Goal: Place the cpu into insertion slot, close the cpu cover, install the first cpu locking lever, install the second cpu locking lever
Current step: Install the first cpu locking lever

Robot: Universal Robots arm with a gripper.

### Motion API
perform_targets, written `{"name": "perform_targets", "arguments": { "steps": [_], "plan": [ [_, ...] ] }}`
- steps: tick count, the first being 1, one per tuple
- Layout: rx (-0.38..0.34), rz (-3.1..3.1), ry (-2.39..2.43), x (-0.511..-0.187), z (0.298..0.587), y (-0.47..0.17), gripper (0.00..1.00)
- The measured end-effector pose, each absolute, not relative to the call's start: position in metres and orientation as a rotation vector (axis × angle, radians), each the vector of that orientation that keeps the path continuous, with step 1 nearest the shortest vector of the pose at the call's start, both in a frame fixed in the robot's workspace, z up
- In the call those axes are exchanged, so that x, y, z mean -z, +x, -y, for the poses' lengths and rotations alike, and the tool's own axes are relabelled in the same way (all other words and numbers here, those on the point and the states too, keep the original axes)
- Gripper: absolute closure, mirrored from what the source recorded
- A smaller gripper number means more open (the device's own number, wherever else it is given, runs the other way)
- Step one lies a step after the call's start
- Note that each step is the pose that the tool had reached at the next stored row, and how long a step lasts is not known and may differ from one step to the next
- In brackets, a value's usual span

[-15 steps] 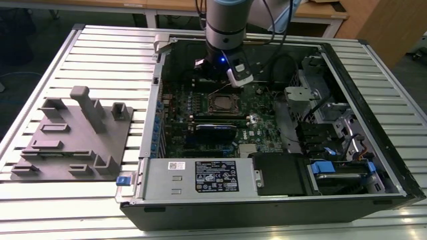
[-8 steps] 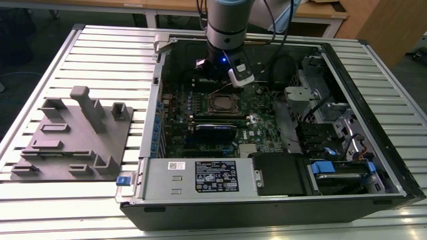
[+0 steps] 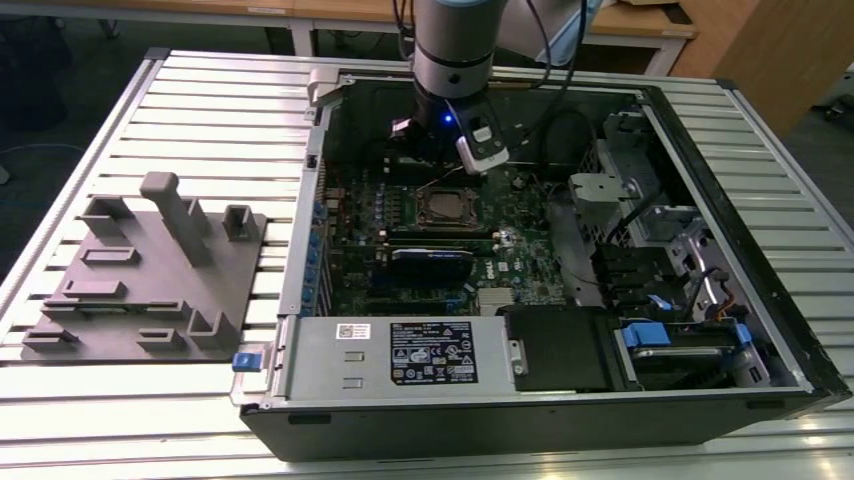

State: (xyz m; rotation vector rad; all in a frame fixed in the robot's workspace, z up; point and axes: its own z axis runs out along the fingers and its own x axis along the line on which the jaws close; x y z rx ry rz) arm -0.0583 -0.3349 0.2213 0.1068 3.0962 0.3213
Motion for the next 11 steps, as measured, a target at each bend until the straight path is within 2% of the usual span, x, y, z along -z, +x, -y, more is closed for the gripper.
{"name": "perform_targets", "arguments": {
  "steps": [11],
  "plan": [
    [-0.296, -3.098, 0.107, -0.2213, 0.3300, -0.0574, 0.89]
  ]
}}
